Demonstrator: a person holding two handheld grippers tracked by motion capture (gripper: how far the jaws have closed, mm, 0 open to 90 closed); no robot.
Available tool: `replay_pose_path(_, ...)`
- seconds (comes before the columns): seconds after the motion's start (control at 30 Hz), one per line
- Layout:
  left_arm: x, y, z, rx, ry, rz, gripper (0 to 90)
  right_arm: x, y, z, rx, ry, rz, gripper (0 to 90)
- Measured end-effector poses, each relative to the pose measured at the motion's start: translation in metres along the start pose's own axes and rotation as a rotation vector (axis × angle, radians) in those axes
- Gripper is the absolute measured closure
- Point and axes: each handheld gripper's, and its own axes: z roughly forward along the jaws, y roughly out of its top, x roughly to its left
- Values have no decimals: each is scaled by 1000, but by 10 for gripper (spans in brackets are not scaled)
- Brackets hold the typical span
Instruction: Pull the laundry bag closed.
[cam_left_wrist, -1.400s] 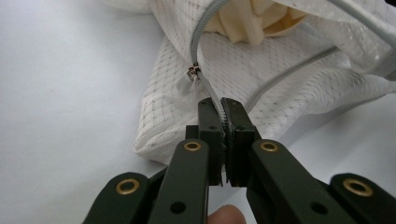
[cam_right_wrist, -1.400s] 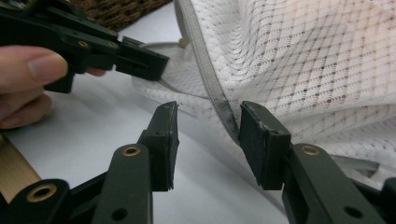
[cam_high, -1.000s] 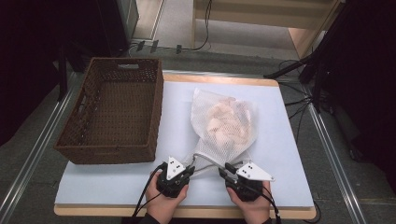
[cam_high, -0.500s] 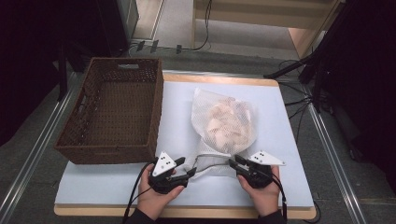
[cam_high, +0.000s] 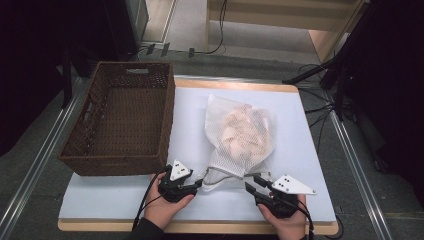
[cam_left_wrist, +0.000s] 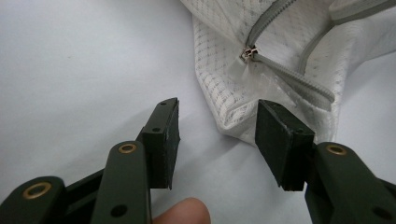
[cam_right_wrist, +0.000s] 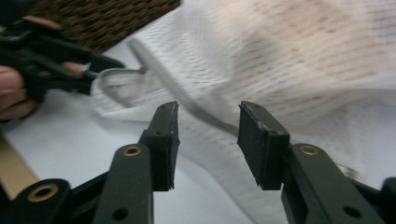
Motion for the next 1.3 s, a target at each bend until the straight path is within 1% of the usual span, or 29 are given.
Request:
replay_pose_path(0.07,0,2,2,2,-7,-12,594,12,-1,9,23,36,-20,611)
replay_pose_path(0.1,0,3,3,6,-6,-8,594,12,-1,9,23,36,-20,611)
replay_pose_path(0.13,-1,4,4,11,4,-2,662,16,-2,13,30,51,-29,610)
replay_pose_path(0.17,0,5,4,20,-2,0,728,21,-1,17,34,63,-38,607)
replay_pose_path(0.2,-1,6,5,30,-25,-9,818,27,-1,21,40,73,-48,599)
replay_pose_path(0.23,-1,6,5,32,-24,-9,864,33,0,26,46,84,-58,587)
replay_pose_path(0.27,-1,5,4,33,-34,-19,900,44,2,36,60,97,-87,563)
replay_pose_path(0.33,-1,5,1,39,-59,-38,900,47,2,40,67,102,-95,549)
replay_pose_path(0.4,-2,3,-4,26,-56,-55,900,54,5,55,86,114,-116,520)
replay_pose_path(0.43,-1,2,-7,18,-72,-77,900,54,5,55,86,114,-116,520)
replay_pose_path(0.47,-1,0,-9,17,-78,-95,900,55,6,61,98,122,-125,505)
replay_pose_path(0.5,1,-4,-12,10,-98,-131,900,57,6,71,121,136,-137,501)
replay_pose_path(0.57,2,-7,-13,16,-104,-137,900,58,6,76,130,141,-146,504)
replay_pose_path(0.6,2,-9,-13,18,-95,-137,900,60,8,85,142,130,-159,573)
replay_pose_path(0.63,3,-11,-14,23,-101,-144,900,60,8,85,142,130,-159,573)
replay_pose_path(0.67,3,-12,-16,24,-107,-152,900,60,10,89,144,110,-165,654)
replay_pose_path(0.73,2,-14,-19,20,-104,-157,900,56,12,93,157,81,-141,789)
replay_pose_path(0.8,1,-15,-22,15,-105,-155,900,50,13,94,168,45,-115,884)
replay_pose_path(0.87,0,-17,-24,17,-99,-148,900,44,12,94,193,-28,-113,900)
replay_pose_path(0.93,0,-18,-23,12,-102,-154,900,37,11,94,213,-42,-84,900)
replay_pose_path(0.97,-1,-19,-22,12,-104,-154,900,35,11,92,217,-39,-74,896)
replay_pose_path(1.0,-2,-19,-22,12,-99,-152,899,36,12,88,186,-8,-81,849)
replay_pose_path(1.03,-3,-19,-21,11,-96,-150,896,42,16,82,136,80,-101,722)
replay_pose_path(1.07,-4,-19,-20,15,-98,-141,896,42,16,82,136,80,-101,722)
replay_pose_path(1.13,-6,-19,-19,11,-89,-136,889,57,24,76,79,175,-131,589)
replay_pose_path(1.17,-6,-19,-19,12,-85,-134,889,57,24,76,79,175,-131,589)
replay_pose_path(1.23,-7,-19,-19,9,-81,-137,880,63,27,75,53,212,-127,523)
replay_pose_path(1.27,-7,-19,-20,9,-77,-136,877,66,28,77,61,217,-127,503)
replay_pose_path(1.3,-7,-19,-20,8,-77,-135,876,68,27,81,81,201,-141,508)
